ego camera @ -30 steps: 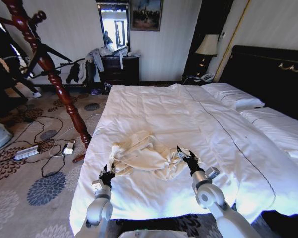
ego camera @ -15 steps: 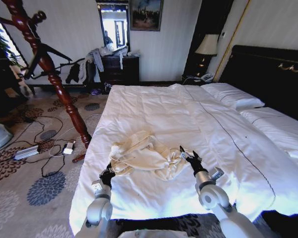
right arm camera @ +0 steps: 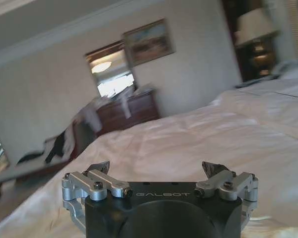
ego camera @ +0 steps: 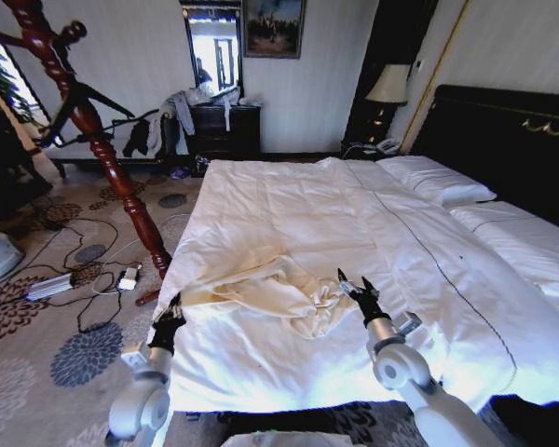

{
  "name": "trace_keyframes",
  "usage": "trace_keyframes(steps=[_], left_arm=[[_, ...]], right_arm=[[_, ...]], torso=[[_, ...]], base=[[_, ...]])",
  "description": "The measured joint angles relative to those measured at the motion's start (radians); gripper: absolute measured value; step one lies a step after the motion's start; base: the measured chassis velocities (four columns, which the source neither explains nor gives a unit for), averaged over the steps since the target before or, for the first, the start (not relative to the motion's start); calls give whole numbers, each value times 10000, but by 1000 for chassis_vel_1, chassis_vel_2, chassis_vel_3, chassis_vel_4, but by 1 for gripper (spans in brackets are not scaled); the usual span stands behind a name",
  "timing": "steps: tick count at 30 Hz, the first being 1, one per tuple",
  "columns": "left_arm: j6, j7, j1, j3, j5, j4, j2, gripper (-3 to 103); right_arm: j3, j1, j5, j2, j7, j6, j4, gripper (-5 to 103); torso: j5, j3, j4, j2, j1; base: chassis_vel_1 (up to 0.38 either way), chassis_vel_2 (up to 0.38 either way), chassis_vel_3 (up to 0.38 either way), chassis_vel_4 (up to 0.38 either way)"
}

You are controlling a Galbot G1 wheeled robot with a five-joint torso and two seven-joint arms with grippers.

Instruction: Pick up the clothes from the bed and hang them on the clothes hanger.

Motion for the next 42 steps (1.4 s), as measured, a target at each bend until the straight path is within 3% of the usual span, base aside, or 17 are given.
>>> trace_keyframes(steps=[4, 7, 9, 12, 15, 20, 23, 26, 29, 30, 35, 37, 39, 42], left_arm=[[-46, -386, -288, -314, 16, 586, -487, 0], [-112, -413, -387, -436, -27, 748, -583, 0], [-142, -436, -546, -620, -128, 890, -656, 0], [-143, -473, -700, -762, -212, 976, -670, 0], [-100, -531, -996, -935, -279, 1116, -607, 0], [-81, -531, -1118, -1004, -280, 1210, -550, 0], [-25, -549, -1267, -1165, -426, 1309, -330, 0], [-5, -561, -1302, -1210, -510, 1311, -241, 0], [20, -565, -1312, -1214, -601, 1289, -187, 0], [20, -565, -1312, -1214, -601, 1289, -187, 0], [86, -568, -1418, -1178, -682, 1268, -41, 0], [101, -570, -1423, -1178, -694, 1252, 12, 0], [161, -587, -1426, -1186, -745, 1183, 179, 0], [188, -601, -1426, -1199, -777, 1152, 229, 0]], right_arm=[[-939, 753, -116, -1035, -49, -16, -689, 100], [-1380, 1273, -43, -1339, -148, -41, -1150, 100], [-2207, 2406, 246, -1522, -353, -144, -1796, 100], [-2915, 3343, 402, -1444, -455, -243, -2286, 100], [-4820, 5853, 571, -709, -680, -837, -3667, 100], [-5534, 7114, 1156, -140, -531, -1712, -4270, 100], [-6112, 8234, 1513, 579, 697, -3336, -5154, 100], [-6183, 8482, 1710, 676, 1331, -4134, -5197, 100], [-6015, 8690, 3340, 665, 2995, -6065, -4447, 100], [-6015, 8690, 3340, 665, 2995, -6065, -4447, 100], [-5265, 8601, 6003, 529, 4429, -7235, -3110, 100], [-5193, 8580, 6262, 549, 4732, -7431, -3041, 100], [-5073, 8467, 6852, 633, 5664, -8076, -3016, 100], [-4963, 8356, 7342, 687, 6107, -8311, -3003, 100]], torso=[[0, 0, -2, 0, 0], [0, 0, -4, 0, 0], [-1, 0, -2, 0, 1], [-2, 0, -2, 0, 0], [6, 3, 0, -2, 1], [-6, 3, 8, -2, 3], [-1, 3, -1, -3, 3], [-1, 3, 0, -3, 4], [1, 1, -1, -2, 2], [1, 1, -1, -2, 2], [-2, -1, -2, -1, 0], [-2, -1, -1, 0, 0], [0, 0, -1, 0, 0], [1, 0, -2, 0, 0]], base=[[0, 0, 0, 0], [0, 0, 0, 0], [0, 0, 0, 0], [0, 0, 0, 0], [0, 0, 0, 0], [0, 0, 0, 0], [0, 0, 0, 0], [0, 0, 0, 0], [0, 0, 0, 0], [0, 0, 0, 0], [0, 0, 0, 0], [0, 0, 0, 0], [0, 0, 0, 0], [0, 0, 0, 0]])
